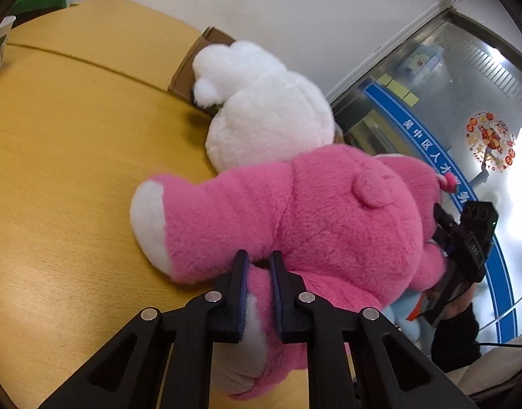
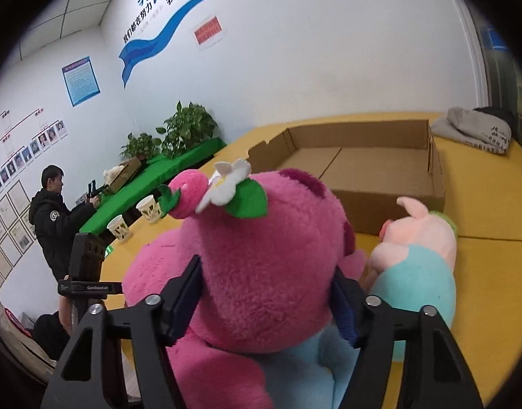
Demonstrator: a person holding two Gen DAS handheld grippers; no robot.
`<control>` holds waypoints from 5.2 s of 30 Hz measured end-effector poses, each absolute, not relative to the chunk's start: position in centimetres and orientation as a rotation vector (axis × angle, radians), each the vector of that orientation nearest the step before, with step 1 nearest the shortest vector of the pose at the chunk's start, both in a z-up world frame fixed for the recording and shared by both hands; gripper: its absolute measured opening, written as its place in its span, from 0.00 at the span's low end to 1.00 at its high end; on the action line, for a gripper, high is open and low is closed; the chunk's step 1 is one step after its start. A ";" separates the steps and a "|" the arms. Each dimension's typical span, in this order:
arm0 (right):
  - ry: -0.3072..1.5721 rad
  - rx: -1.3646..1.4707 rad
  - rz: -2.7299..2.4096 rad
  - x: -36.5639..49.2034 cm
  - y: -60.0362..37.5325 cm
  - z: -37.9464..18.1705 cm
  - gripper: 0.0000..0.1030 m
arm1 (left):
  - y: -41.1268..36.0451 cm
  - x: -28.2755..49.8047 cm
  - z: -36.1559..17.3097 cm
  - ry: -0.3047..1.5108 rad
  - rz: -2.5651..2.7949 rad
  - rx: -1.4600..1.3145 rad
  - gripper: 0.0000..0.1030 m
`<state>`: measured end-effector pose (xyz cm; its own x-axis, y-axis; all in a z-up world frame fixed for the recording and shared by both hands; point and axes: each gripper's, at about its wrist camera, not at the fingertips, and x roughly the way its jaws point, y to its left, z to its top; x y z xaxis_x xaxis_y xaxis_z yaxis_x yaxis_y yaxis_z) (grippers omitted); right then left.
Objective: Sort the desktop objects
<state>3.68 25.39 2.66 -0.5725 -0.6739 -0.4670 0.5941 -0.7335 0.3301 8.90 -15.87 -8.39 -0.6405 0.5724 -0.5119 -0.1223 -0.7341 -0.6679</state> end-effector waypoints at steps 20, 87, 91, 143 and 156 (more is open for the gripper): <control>-0.017 0.803 -2.264 2.1 25.4 3.6 0.84 | -19.5 9.5 -10.0 -0.826 2.500 -1.252 0.86; -0.015 1.104 -2.424 -39.5 22.1 -1.5 0.60 | -16.3 -47.9 -6.0 -0.171 2.594 -1.345 0.37; -0.025 1.163 -2.394 -39.3 22.5 -1.9 0.60 | -16.6 -46.8 -5.9 -0.153 2.599 -1.331 0.37; 0.004 1.047 -2.440 -32.9 24.4 2.4 0.65 | -16.9 -41.6 -3.1 -0.051 2.725 -1.359 0.60; -0.102 0.544 -2.448 -11.7 30.2 16.8 0.77 | -16.7 -17.0 7.9 -0.133 2.723 -0.972 1.00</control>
<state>-11.68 30.25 16.84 -0.7223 -0.5917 -0.3579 0.5599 -0.8042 0.1994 -16.97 -16.65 7.94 -0.7474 0.2607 -0.6110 -0.2000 -0.9654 -0.1674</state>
